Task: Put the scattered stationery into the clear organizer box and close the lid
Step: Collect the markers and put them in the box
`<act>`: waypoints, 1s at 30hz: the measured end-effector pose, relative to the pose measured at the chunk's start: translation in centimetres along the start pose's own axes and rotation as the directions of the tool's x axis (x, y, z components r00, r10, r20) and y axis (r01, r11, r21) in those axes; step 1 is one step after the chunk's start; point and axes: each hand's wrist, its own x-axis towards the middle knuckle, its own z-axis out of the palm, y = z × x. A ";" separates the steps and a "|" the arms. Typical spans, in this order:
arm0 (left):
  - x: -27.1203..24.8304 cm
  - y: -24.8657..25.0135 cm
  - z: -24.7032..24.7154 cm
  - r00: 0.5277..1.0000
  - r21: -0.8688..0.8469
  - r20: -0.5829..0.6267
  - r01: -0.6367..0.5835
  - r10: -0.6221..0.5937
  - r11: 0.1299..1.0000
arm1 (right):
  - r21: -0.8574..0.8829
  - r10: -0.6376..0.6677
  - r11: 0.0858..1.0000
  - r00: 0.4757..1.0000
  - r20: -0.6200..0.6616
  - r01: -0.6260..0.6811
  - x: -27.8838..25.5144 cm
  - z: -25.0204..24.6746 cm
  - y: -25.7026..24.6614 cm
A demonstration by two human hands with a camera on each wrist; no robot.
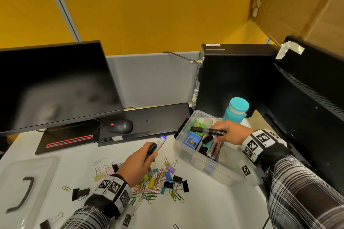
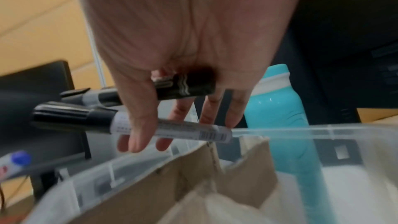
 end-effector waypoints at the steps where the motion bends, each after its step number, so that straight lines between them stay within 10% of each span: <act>1: -0.1 0.0 0.0 1.000 0.002 -0.002 -0.002 0.002 1.000 | -0.054 0.007 0.999 0.999 0.037 -0.005 0.2 0.2 0.2; 12: -0.9 -1.1 -0.7 0.999 0.008 -0.030 0.045 -0.045 0.999 | -0.182 0.154 0.969 0.985 -0.081 -0.166 -0.6 -0.6 -0.1; 23: -0.8 -1.4 0.1 0.998 0.028 -0.003 0.069 -0.069 0.997 | -0.808 0.216 0.565 0.975 -0.049 -0.165 0.6 0.2 -2.5; 30: -1.8 -1.0 0.5 0.996 0.006 0.042 0.075 -0.075 0.997 | -0.613 0.173 0.755 0.972 -0.158 -0.234 0.7 0.6 -2.5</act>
